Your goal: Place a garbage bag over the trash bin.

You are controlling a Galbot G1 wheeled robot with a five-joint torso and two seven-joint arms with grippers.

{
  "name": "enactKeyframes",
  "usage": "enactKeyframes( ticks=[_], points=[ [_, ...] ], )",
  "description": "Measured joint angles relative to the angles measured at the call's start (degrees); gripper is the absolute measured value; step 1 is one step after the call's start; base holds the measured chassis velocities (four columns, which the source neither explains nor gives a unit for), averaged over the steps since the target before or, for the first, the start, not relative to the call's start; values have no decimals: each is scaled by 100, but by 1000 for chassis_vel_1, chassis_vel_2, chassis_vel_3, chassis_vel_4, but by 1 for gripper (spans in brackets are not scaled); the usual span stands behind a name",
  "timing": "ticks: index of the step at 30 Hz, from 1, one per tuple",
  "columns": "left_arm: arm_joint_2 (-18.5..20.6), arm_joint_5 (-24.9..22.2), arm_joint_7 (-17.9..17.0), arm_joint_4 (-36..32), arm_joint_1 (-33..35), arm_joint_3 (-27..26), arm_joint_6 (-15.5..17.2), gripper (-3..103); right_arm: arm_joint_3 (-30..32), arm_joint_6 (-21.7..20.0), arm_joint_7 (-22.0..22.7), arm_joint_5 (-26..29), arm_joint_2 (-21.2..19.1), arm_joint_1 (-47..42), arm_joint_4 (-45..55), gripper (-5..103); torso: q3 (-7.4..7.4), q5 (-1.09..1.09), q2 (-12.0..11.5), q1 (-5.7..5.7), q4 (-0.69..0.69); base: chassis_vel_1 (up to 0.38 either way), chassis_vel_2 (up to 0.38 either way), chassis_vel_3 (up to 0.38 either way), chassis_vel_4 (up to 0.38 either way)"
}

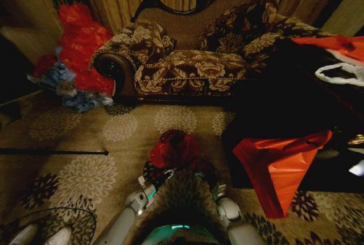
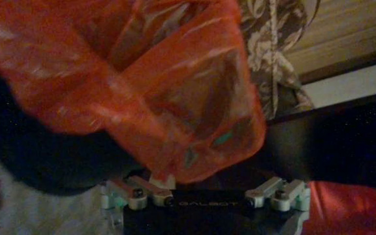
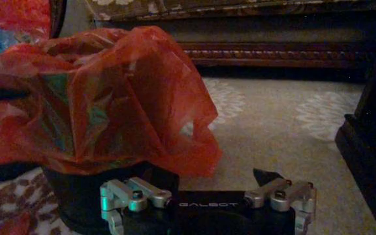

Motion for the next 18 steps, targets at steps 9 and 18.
enactKeyframes(
  ticks=[9, 18],
  points=[
    [-20, -77, -34, -26, -166, 99, 63, 92, 10, -25, 27, 0, 0, 18, -66, 100, 0, 0, 0, 0, 0, 0, 0, 0, 0],
    [-21, 3, -59, 83, -175, 187, 28, 62, 4, -40, 40, 3, 6, 48, -93, 100, 0, 0, 0, 0, 0, 0, 0, 0, 0]
  ],
)
